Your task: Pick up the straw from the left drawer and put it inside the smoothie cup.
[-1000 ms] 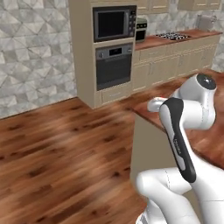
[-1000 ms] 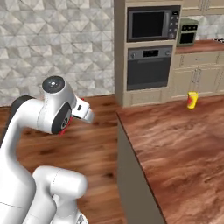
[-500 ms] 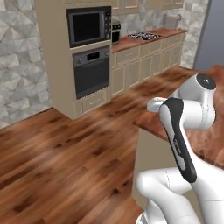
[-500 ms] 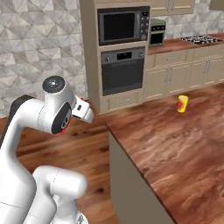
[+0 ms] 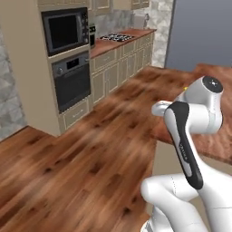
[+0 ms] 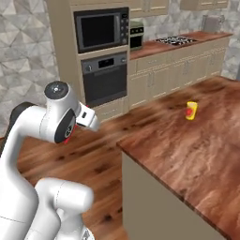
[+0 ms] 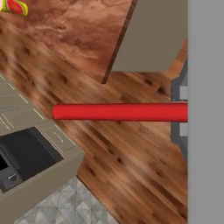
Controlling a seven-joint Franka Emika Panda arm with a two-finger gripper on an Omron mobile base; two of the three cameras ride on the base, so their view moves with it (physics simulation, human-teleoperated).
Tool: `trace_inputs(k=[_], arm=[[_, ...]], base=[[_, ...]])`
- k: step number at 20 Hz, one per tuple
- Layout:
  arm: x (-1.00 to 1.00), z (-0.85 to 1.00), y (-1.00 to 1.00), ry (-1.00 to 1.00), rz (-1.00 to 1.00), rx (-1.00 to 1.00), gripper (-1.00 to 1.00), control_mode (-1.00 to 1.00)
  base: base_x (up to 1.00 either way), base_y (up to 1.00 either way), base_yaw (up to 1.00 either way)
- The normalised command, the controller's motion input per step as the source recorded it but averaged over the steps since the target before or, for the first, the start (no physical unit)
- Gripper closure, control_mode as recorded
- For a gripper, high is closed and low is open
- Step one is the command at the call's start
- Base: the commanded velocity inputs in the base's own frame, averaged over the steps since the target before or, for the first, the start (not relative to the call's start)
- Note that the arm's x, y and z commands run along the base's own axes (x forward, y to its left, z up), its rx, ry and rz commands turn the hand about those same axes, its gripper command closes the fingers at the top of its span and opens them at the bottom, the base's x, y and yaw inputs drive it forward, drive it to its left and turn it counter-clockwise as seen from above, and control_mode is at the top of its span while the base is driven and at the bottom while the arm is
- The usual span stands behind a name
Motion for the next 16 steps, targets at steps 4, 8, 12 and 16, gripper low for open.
trace_inputs(k=[4,8,12,16], arm=[[0.00,0.00,0.00,0.00,0.00,0.00,1.00,1.00],[0.00,0.00,0.00,0.00,0.00,0.00,1.00,1.00],[0.00,0.00,0.00,0.00,0.00,0.00,1.00,1.00],[0.00,0.00,0.00,0.00,0.00,0.00,1.00,1.00]], base=[[0.34,0.72,-0.50],[0.39,0.69,-0.50],[0.43,0.66,-0.51],[0.42,0.60,-0.52]])
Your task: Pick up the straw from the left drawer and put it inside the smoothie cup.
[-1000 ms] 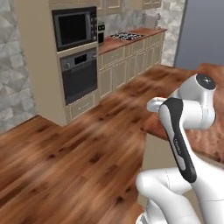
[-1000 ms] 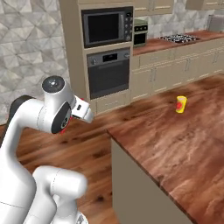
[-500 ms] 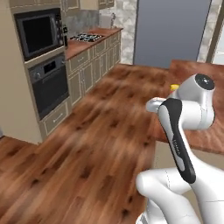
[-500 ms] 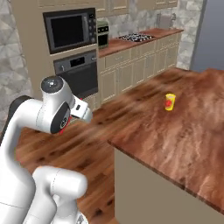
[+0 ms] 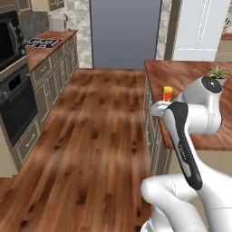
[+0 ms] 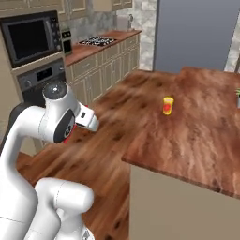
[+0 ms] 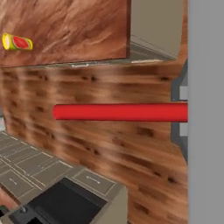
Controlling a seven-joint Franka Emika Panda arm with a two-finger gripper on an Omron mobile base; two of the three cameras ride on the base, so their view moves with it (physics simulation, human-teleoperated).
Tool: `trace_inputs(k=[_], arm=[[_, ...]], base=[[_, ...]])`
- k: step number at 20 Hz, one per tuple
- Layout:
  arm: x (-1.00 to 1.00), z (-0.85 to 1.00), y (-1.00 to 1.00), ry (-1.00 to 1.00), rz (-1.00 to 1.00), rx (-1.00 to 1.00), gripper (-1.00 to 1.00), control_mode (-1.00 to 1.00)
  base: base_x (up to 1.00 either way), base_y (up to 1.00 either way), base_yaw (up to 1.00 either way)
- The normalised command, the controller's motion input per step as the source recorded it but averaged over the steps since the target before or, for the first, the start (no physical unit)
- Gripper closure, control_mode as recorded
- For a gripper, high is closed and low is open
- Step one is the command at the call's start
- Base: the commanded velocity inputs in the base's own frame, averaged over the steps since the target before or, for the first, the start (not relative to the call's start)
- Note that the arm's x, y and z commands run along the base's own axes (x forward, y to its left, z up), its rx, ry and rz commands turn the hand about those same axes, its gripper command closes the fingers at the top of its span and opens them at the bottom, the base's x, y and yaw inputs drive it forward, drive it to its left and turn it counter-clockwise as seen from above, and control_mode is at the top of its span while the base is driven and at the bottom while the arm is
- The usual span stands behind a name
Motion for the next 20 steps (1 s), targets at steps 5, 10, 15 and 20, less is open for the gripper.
trace_inputs(k=[5,10,15,20], arm=[[0.00,0.00,0.00,0.00,0.00,0.00,1.00,1.00],[0.00,0.00,0.00,0.00,0.00,0.00,1.00,1.00],[0.00,0.00,0.00,0.00,0.00,0.00,1.00,1.00],[0.00,0.00,0.00,0.00,0.00,0.00,1.00,1.00]], base=[[0.38,0.56,-0.52],[0.49,0.54,-0.52],[0.57,0.56,-0.50],[0.51,0.64,-0.46]])
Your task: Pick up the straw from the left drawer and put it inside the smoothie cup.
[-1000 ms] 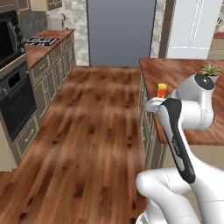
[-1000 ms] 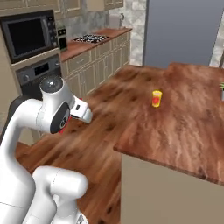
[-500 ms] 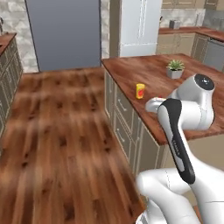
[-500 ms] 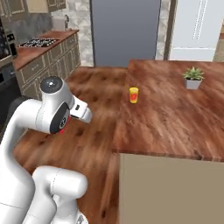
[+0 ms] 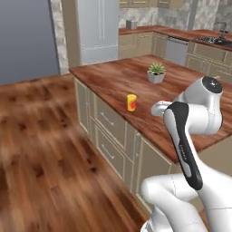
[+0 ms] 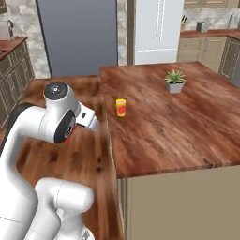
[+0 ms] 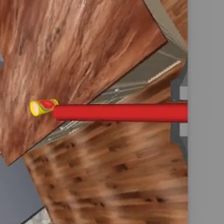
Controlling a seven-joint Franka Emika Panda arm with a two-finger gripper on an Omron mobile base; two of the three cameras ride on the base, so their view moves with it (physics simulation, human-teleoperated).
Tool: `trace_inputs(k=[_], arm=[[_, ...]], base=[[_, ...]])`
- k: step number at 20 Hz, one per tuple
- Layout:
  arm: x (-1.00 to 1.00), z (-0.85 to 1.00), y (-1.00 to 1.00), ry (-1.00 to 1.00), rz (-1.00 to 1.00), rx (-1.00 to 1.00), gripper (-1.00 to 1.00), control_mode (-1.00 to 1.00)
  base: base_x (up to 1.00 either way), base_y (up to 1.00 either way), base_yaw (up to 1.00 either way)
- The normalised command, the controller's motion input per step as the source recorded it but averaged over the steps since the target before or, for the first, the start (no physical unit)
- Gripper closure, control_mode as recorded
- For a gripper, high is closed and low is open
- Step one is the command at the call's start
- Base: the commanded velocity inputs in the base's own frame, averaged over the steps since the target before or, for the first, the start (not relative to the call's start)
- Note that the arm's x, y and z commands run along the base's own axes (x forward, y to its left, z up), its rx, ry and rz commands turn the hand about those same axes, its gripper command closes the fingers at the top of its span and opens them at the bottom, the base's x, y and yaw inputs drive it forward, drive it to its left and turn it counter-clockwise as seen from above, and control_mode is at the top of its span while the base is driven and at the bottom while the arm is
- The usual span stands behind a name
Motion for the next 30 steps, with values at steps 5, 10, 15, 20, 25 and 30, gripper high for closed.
trace_inputs(k=[5,10,15,20,25,30], arm=[[0.00,0.00,0.00,0.00,0.00,0.00,1.00,1.00],[0.00,0.00,0.00,0.00,0.00,0.00,1.00,1.00],[0.00,0.00,0.00,0.00,0.00,0.00,1.00,1.00],[0.00,0.00,0.00,0.00,0.00,0.00,1.00,1.00],[0.00,0.00,0.00,0.00,0.00,0.00,1.00,1.00],[0.00,0.00,0.00,0.00,0.00,0.00,1.00,1.00]], base=[[0.40,0.64,-0.48],[0.34,0.58,-0.49],[0.35,0.61,-0.49],[0.23,0.70,-0.47],[0.01,0.84,-0.41],[0.00,0.84,-0.36]])
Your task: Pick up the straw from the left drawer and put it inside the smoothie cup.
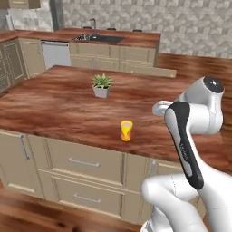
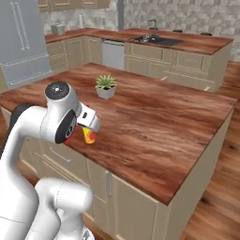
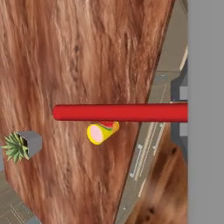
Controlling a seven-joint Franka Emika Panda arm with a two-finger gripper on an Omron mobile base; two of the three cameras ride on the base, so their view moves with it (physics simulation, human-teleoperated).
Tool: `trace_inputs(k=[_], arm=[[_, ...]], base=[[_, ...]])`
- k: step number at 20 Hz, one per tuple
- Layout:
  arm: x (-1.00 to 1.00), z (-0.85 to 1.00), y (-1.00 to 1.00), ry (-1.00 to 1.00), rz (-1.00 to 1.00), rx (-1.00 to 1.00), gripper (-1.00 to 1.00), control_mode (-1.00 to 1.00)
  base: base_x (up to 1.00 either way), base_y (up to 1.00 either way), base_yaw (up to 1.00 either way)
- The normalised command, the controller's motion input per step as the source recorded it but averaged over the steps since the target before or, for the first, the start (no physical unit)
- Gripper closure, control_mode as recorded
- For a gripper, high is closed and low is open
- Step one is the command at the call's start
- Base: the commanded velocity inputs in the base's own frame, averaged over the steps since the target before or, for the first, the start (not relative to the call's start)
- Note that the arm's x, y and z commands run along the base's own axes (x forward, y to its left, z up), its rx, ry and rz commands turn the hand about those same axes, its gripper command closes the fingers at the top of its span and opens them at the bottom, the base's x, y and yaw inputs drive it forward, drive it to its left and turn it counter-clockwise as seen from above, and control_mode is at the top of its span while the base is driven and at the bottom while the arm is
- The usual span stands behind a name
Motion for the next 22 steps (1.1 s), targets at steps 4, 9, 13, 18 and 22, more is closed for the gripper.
trace_inputs(k=[4,9,13,18,22], arm=[[0.00,0.00,0.00,0.00,0.00,0.00,1.00,1.00],[0.00,0.00,0.00,0.00,0.00,0.00,1.00,1.00],[0.00,0.00,0.00,0.00,0.00,0.00,1.00,1.00],[0.00,0.00,0.00,0.00,0.00,0.00,1.00,1.00],[0.00,0.00,0.00,0.00,0.00,0.00,1.00,1.00]], base=[[0.01,0.63,-0.38],[0.08,0.47,-0.36],[0.09,0.36,-0.31],[0.03,0.01,-0.13],[0.00,0.04,-0.05]])
